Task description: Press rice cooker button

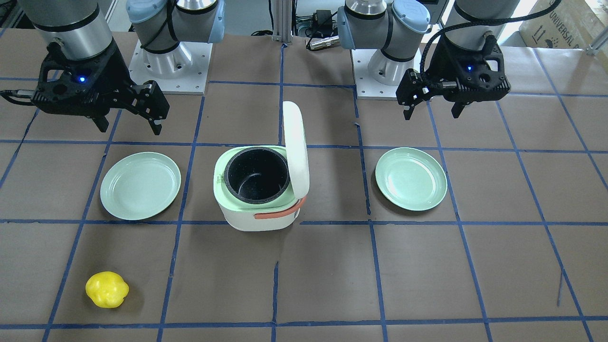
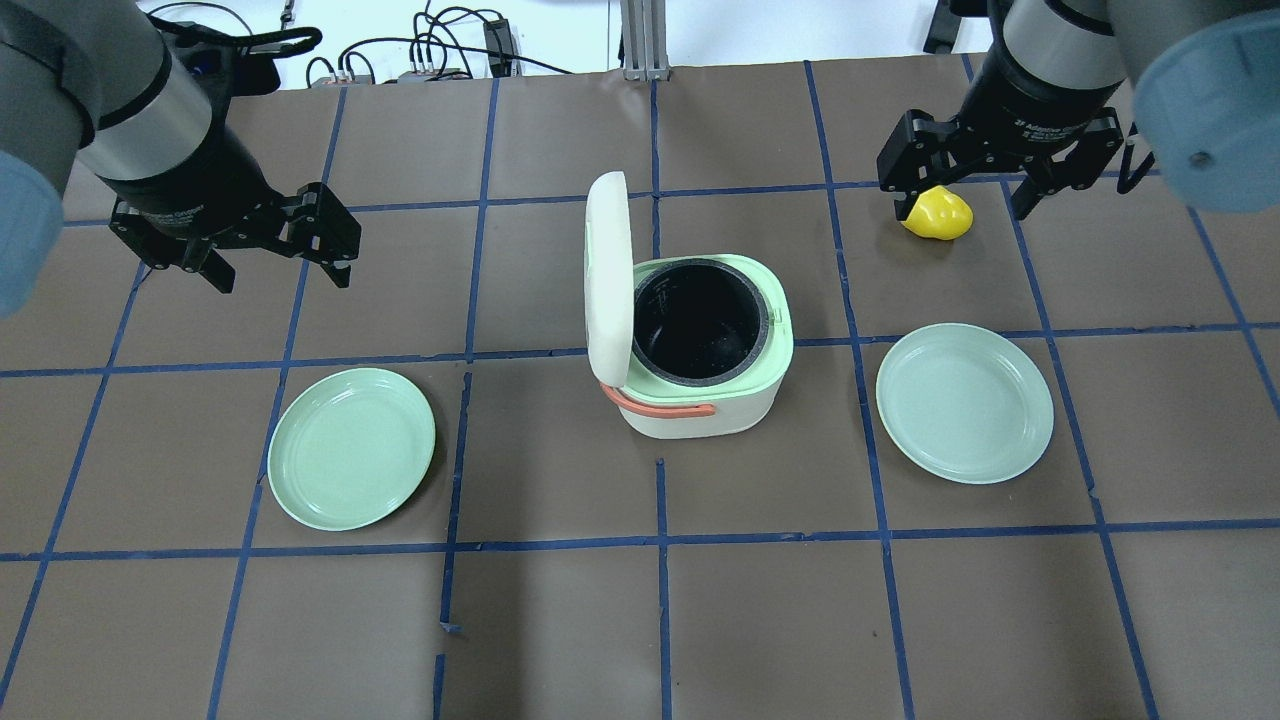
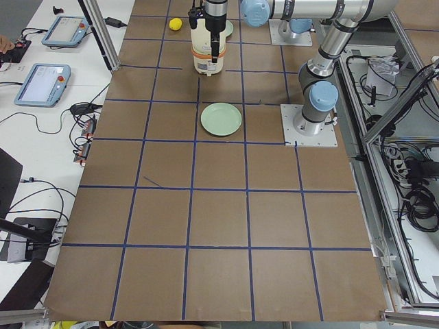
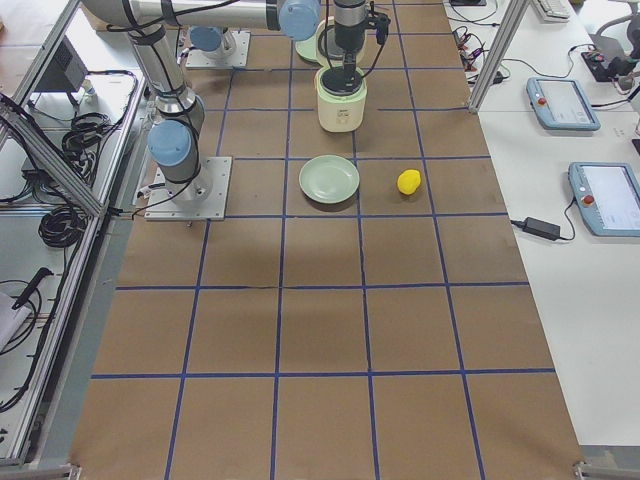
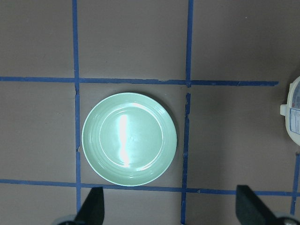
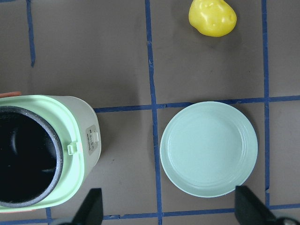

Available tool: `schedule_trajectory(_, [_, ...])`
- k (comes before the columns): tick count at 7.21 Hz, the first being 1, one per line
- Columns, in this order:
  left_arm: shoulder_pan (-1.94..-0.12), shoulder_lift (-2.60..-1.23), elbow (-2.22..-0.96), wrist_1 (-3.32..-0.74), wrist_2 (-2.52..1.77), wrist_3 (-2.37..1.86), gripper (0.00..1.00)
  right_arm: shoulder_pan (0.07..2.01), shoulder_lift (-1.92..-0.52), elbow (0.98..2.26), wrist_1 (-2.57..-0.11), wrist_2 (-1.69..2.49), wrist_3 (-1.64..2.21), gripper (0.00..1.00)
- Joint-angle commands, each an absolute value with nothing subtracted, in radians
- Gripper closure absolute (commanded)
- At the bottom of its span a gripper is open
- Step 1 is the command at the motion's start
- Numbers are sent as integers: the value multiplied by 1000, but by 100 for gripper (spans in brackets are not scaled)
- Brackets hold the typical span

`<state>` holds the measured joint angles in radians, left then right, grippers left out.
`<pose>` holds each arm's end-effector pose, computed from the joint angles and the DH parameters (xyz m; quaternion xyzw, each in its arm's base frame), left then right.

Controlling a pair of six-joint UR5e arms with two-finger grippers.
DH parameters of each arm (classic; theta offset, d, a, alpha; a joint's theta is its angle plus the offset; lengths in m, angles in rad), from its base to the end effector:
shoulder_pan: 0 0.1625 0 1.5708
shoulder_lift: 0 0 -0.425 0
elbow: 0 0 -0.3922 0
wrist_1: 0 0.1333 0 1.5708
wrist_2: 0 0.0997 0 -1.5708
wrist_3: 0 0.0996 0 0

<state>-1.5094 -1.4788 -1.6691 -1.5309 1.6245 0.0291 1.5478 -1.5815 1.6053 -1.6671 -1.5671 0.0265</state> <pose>-0.0997 -0.4631 0.4872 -0.0166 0.9994 -0.0156 0.0276 0.1223 -0.4971 0.4860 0.0247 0.9990 -0.0362 0.0019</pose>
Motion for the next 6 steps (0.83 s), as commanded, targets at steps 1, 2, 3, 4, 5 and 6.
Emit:
schedule_trajectory(1, [-1509,-1479,-1669,-1531,1624,29,0,1548,-1582,1606,-1667,-1562,18,1])
schedule_trajectory(2, [-1509,-1479,-1669,-1531,1624,31,0,1548,-1582,1606,-1669,-1556,0,1])
schedule_trajectory(3, [-1509,-1480,-1669,-1531,1624,29,0,1548,-1582,1606,-1670,-1555,-2,1])
schedule_trajectory(4, [-1509,-1479,-1669,-1532,1624,31,0,1548,-1582,1606,-1671,-1554,-6,1])
schedule_trajectory(5, [-1509,-1479,-1669,-1532,1624,29,0,1548,-1582,1606,-1671,-1554,-14,1])
schedule_trajectory(6, [-1509,-1479,-1669,-1531,1624,31,0,1548,-1582,1606,-1671,-1554,-14,1])
